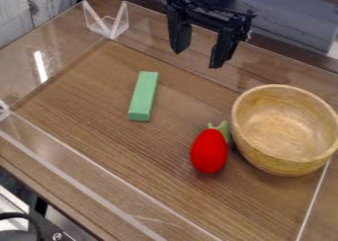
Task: Move the red object to the left side of the table
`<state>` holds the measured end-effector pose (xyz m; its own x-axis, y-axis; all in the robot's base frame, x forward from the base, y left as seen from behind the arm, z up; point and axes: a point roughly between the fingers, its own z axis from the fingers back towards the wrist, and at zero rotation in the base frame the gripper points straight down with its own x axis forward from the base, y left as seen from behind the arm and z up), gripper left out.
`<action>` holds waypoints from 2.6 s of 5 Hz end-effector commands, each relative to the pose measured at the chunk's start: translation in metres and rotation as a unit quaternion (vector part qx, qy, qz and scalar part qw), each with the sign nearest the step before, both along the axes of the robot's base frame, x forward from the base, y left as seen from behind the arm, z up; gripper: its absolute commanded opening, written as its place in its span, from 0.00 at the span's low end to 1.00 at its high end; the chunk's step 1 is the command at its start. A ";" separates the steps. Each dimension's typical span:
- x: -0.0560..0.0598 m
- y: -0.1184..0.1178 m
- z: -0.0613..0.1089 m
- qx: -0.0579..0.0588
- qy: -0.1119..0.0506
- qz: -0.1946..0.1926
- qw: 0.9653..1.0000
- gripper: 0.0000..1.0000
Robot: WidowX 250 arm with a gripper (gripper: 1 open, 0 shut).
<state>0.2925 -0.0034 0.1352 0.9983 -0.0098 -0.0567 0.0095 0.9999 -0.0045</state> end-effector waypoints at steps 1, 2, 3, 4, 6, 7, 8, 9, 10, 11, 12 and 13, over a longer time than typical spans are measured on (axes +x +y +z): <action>-0.008 -0.003 -0.012 -0.005 0.017 -0.043 0.999 1.00; -0.028 -0.013 -0.030 -0.008 0.033 -0.126 0.991 1.00; -0.042 -0.026 -0.045 -0.011 0.030 -0.205 0.978 1.00; -0.052 -0.041 -0.055 -0.015 0.025 -0.281 0.959 1.00; -0.058 -0.050 -0.077 -0.019 0.005 -0.326 0.945 1.00; -0.057 -0.051 -0.084 -0.020 -0.002 -0.334 0.942 1.00; -0.056 -0.052 -0.090 -0.022 -0.007 -0.340 0.940 1.00; -0.055 -0.052 -0.096 -0.024 -0.010 -0.342 0.939 1.00; -0.054 -0.052 -0.101 -0.027 -0.014 -0.345 0.938 1.00; -0.053 -0.052 -0.104 -0.028 -0.017 -0.346 0.938 0.00; -0.053 -0.052 -0.105 -0.028 -0.019 -0.345 0.938 0.00; -0.053 -0.050 -0.101 -0.031 -0.025 -0.337 0.941 0.00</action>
